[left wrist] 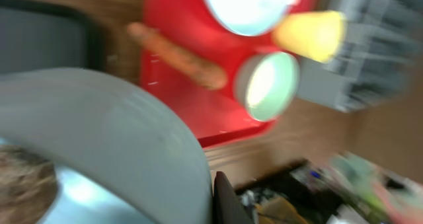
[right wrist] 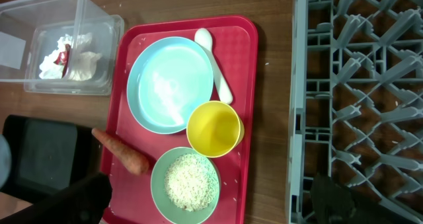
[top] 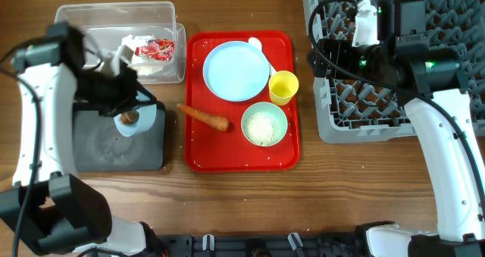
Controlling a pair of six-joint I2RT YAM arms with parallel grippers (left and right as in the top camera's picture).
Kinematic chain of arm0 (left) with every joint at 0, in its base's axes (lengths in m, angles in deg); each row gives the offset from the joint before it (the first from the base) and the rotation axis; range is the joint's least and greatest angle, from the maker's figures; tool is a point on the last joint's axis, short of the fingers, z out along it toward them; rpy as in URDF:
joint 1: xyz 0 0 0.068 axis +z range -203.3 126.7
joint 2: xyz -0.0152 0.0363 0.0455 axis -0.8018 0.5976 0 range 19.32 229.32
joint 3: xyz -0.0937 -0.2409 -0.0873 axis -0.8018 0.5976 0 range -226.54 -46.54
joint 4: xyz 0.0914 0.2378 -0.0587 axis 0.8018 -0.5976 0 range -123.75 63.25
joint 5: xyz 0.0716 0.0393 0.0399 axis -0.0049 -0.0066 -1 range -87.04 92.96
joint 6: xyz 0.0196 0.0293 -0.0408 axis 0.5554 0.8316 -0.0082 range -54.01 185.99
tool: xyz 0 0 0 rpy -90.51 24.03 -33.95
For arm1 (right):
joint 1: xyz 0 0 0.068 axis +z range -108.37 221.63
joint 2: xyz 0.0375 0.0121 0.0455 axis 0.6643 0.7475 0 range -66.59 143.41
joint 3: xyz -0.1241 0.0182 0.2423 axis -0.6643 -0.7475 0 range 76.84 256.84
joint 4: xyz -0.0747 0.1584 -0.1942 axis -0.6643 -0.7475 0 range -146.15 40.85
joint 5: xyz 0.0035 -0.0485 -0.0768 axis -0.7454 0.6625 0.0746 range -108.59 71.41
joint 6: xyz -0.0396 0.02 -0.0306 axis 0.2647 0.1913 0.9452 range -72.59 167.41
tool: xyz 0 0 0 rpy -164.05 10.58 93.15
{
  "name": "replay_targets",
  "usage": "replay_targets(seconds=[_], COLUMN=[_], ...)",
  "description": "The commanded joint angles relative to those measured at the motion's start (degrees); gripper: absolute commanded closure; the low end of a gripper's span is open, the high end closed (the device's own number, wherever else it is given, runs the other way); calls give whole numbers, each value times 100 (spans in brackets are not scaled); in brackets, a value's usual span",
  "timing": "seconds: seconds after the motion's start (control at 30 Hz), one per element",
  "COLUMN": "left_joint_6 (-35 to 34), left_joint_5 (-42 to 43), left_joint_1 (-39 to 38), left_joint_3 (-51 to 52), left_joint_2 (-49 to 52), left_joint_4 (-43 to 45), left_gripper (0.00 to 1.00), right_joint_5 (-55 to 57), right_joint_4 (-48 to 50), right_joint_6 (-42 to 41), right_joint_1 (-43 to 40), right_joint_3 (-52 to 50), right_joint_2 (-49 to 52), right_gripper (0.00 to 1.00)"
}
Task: Sort waste into correct bins and load items into the dishwasher rack
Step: 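Tip the blue bowl over the black tray to dump the scraps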
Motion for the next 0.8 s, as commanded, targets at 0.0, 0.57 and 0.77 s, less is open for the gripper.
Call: replay_targets(seconds=[0.0, 0.57, 0.77], left_joint_6=[2179, 3545, 3506], left_joint_5=[2074, 3611, 4074], left_joint_1=[802, 2306, 2321], left_joint_3=[645, 2669, 2686], left_joint_2=[-28, 26, 26], left_joint_4=[-13, 1471, 1360], left_gripper=[96, 96, 96], right_joint_5=[76, 79, 96], right_joint_4=[13, 17, 13], right_joint_6=[-26, -26, -24], right_joint_1=[-26, -26, -26], right_joint_3=[131, 131, 131], right_joint_2=[61, 61, 61], right_gripper=[0, 0, 0])
